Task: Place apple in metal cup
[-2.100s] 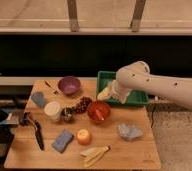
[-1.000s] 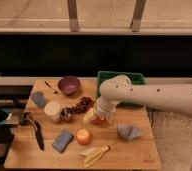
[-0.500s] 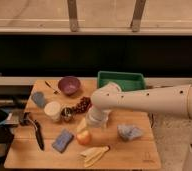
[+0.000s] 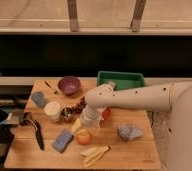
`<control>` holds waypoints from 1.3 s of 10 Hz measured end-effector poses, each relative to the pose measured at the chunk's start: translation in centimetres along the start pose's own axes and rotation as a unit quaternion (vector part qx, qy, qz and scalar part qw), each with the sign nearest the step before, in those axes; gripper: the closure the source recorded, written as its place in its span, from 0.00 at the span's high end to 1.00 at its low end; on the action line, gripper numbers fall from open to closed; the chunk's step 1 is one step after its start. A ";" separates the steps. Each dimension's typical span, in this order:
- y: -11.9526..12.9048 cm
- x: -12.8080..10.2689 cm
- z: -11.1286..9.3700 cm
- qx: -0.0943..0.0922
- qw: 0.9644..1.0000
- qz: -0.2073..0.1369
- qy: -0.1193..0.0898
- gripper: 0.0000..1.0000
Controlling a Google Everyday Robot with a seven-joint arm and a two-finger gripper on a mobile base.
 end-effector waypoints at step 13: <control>-0.6 0.1 2.0 -0.017 1.000 0.002 0.025 0.13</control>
